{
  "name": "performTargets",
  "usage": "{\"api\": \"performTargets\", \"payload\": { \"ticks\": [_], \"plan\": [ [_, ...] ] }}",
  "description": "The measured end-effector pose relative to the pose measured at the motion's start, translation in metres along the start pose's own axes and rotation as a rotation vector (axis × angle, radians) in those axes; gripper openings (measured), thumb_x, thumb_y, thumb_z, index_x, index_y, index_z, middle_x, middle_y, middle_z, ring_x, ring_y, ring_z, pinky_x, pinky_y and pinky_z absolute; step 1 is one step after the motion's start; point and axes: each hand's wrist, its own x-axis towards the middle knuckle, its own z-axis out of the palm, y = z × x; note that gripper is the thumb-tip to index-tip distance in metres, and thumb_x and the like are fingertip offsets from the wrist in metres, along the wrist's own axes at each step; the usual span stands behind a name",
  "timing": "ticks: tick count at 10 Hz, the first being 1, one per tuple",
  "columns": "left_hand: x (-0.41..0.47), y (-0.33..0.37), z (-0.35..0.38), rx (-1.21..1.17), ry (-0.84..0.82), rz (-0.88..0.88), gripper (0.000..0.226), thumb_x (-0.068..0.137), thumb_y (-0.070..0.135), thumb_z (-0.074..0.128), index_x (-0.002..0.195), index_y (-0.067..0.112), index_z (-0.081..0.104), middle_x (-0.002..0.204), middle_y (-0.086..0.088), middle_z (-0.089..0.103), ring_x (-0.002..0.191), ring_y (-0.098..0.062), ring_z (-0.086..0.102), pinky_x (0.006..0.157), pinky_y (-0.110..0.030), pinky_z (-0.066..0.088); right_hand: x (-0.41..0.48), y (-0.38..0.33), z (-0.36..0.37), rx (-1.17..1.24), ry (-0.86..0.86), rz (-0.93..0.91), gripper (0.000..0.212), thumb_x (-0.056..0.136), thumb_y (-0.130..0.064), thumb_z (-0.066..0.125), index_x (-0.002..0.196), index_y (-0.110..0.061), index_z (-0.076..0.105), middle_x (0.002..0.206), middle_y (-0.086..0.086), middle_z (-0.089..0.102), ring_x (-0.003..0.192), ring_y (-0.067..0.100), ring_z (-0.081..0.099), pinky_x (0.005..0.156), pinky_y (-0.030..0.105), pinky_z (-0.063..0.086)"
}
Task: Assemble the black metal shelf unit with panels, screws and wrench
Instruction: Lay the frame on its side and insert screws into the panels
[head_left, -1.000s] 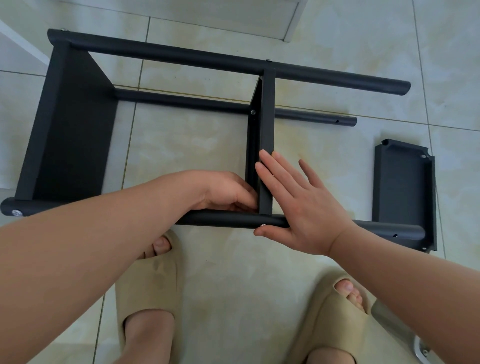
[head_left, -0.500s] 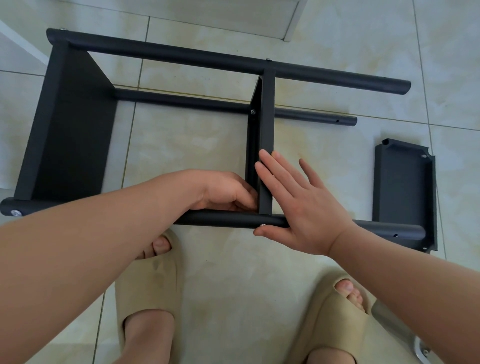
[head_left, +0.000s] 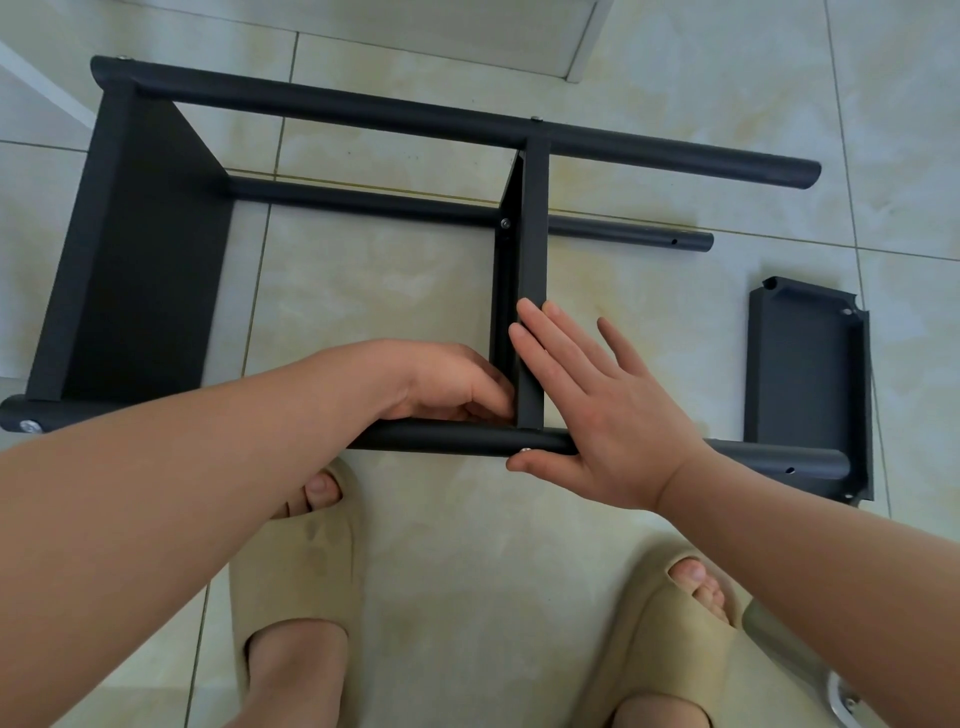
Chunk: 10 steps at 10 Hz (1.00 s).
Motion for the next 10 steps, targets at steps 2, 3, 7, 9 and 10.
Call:
{"api": "performTargets", "payload": {
  "ticks": [2, 3, 7, 9, 10],
  "plan": [
    [-0.0004, -0.0015, -0.0008, -0.070, -0.037, -0.025, 0.015, 0.092, -0.001, 0.054, 0.088, 0.008, 0.066, 0.069, -0.005, 0.069, 0.063, -0.014, 0.066, 0.060, -0.024, 0.051, -0.0001, 0.0003, 0.0003, 0.002, 0.005, 0.000, 0.099, 0.091, -0.079, 0.034, 0.161, -0.011, 0.018, 0.170, 0.003, 0.007, 0.157, 0.021, 0.006, 0.120, 0.060, 0.023],
    [-0.0003, -0.0021, -0.0019, -0.082, -0.040, -0.023, 0.017, 0.092, -0.004, 0.054, 0.094, 0.007, 0.067, 0.076, -0.007, 0.070, 0.067, -0.016, 0.068, 0.062, -0.024, 0.052, -0.0001, 0.0003, 0.0007, 0.000, 0.003, -0.001, 0.099, 0.091, -0.079, 0.033, 0.161, -0.012, 0.018, 0.170, 0.003, 0.007, 0.157, 0.021, 0.006, 0.120, 0.060, 0.023],
    [0.0023, -0.0042, -0.0019, -0.055, -0.013, 0.001, 0.014, 0.092, 0.001, 0.059, 0.102, 0.004, 0.067, 0.082, -0.011, 0.071, 0.072, -0.020, 0.069, 0.067, -0.029, 0.052, -0.0003, -0.0002, -0.0002, 0.003, -0.002, -0.002, 0.099, 0.091, -0.079, 0.034, 0.162, -0.012, 0.017, 0.170, 0.002, 0.006, 0.157, 0.021, 0.005, 0.121, 0.060, 0.023],
    [0.0016, -0.0048, -0.0034, -0.127, -0.036, 0.011, 0.018, 0.093, -0.006, 0.053, 0.104, 0.005, 0.063, 0.081, -0.011, 0.070, 0.066, -0.017, 0.070, 0.057, -0.023, 0.054, -0.0003, -0.0004, 0.0008, 0.004, 0.003, -0.002, 0.099, 0.091, -0.079, 0.034, 0.161, -0.012, 0.018, 0.170, 0.003, 0.006, 0.157, 0.021, 0.006, 0.120, 0.060, 0.023],
    [0.0036, -0.0050, -0.0026, -0.137, -0.057, 0.030, 0.017, 0.092, -0.006, 0.051, 0.095, 0.006, 0.062, 0.079, -0.011, 0.068, 0.067, -0.018, 0.068, 0.063, -0.026, 0.054, -0.0003, 0.0002, 0.0008, 0.005, 0.000, -0.003, 0.099, 0.091, -0.079, 0.034, 0.161, -0.012, 0.017, 0.170, 0.003, 0.006, 0.157, 0.022, 0.006, 0.120, 0.060, 0.022]
  ]
}}
